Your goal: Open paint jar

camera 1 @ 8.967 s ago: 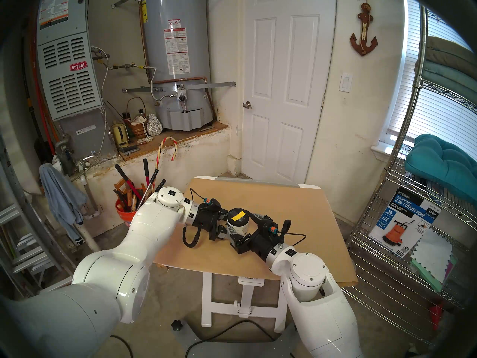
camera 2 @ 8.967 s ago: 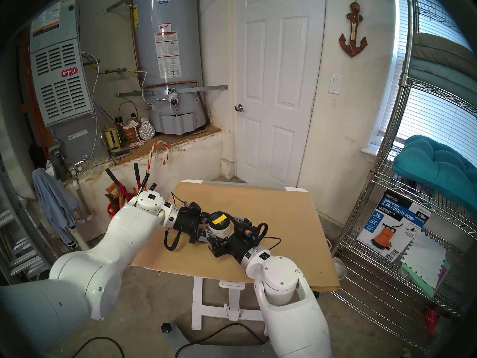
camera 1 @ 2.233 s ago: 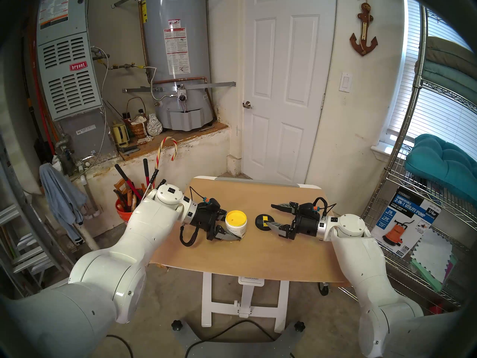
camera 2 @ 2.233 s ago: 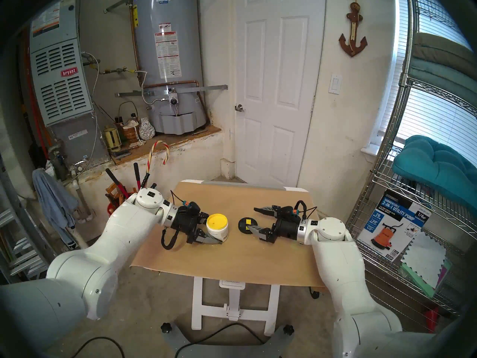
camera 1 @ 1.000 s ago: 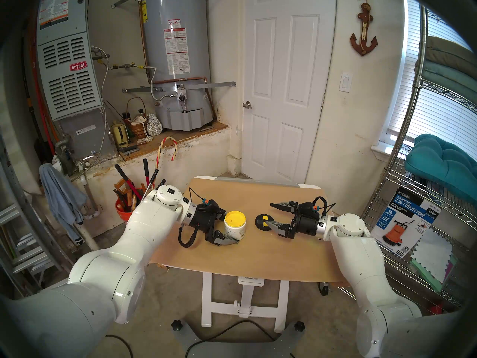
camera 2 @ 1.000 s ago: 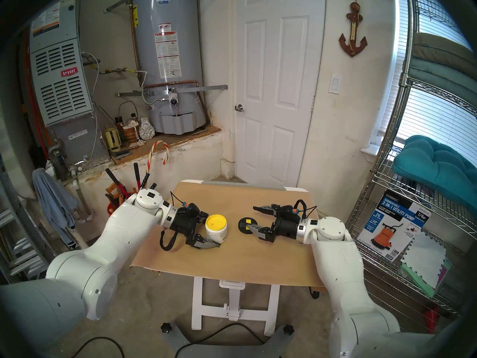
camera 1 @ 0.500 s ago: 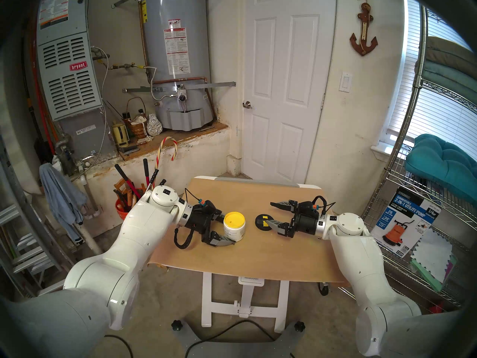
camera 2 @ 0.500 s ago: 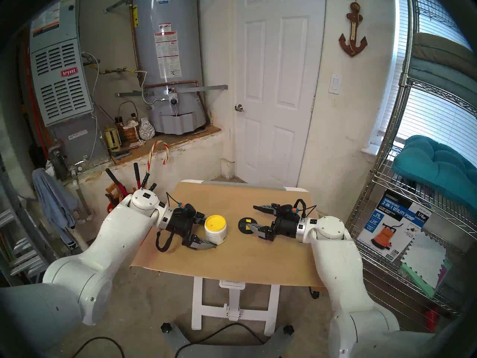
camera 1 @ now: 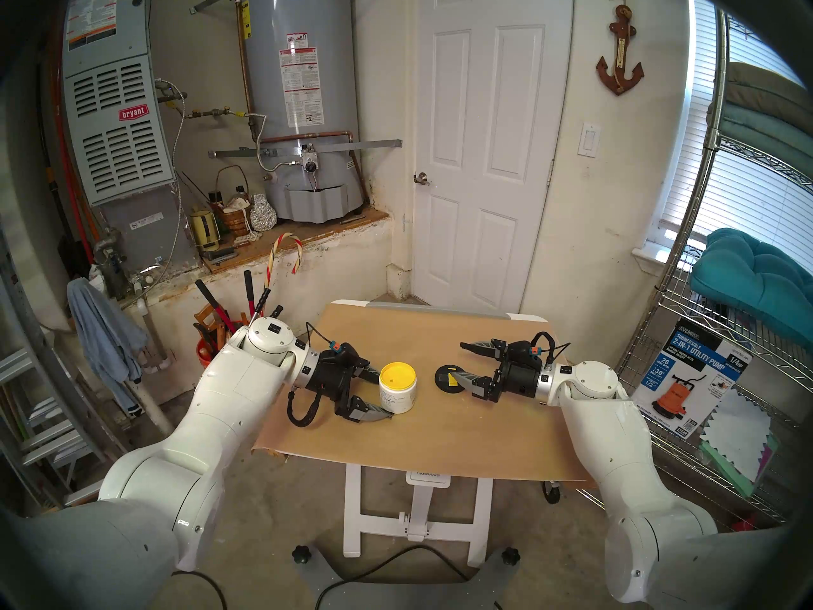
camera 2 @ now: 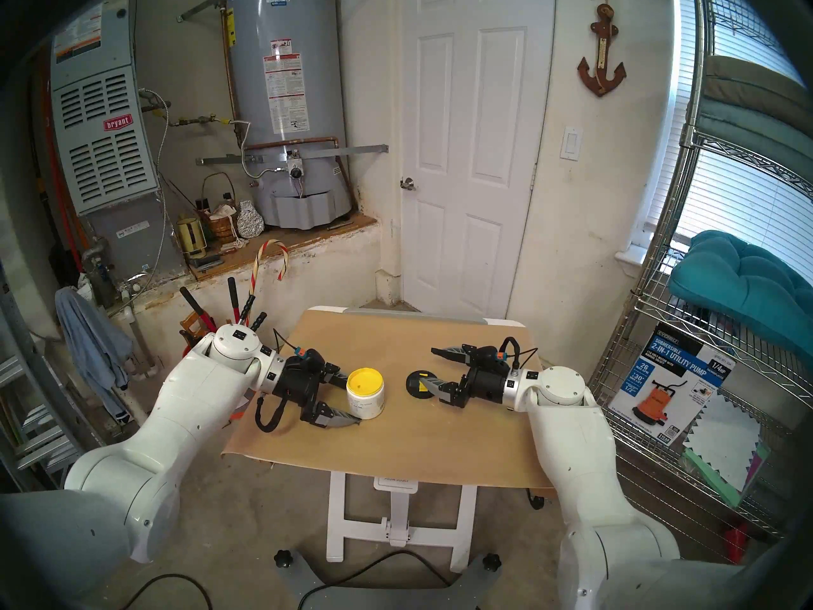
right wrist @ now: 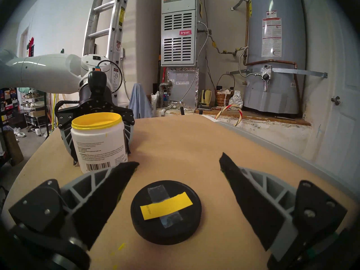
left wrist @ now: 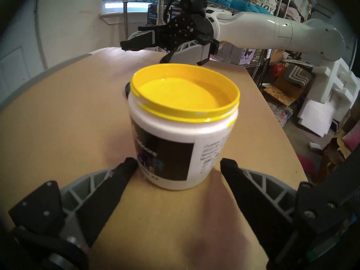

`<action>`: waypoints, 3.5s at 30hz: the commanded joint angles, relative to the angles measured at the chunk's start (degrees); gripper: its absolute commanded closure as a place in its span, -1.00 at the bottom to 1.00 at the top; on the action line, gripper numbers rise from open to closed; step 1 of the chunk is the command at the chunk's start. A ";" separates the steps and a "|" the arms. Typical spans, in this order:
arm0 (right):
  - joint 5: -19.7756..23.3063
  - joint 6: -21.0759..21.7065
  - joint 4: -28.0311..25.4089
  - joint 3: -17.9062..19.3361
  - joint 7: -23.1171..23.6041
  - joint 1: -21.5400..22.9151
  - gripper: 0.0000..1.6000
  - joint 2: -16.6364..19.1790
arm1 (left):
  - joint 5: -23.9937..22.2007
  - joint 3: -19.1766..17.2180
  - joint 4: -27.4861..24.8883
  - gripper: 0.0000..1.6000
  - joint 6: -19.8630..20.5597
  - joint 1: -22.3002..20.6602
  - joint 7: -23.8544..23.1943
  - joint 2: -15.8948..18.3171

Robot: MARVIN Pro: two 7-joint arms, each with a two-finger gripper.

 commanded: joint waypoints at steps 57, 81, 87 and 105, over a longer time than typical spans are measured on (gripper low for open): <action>1.31 2.01 -8.58 8.85 -27.98 -2.50 -1.00 -14.32 | -4.75 -21.65 -4.23 -1.00 6.52 -1.99 40.21 -7.07; -2.83 3.52 -24.06 3.41 -50.96 -12.19 -1.00 -17.18 | -4.03 -26.07 -8.15 -1.00 -5.51 3.90 63.23 -15.59; -2.73 6.05 -28.24 -0.11 -57.33 -14.94 -1.00 -16.33 | -2.87 -25.22 -10.09 -1.00 -6.17 5.12 65.37 -16.49; -1.76 11.85 -34.17 -6.14 -71.88 -18.41 -1.00 -15.10 | -1.40 -24.93 -11.91 -1.00 -5.89 6.22 67.72 -17.18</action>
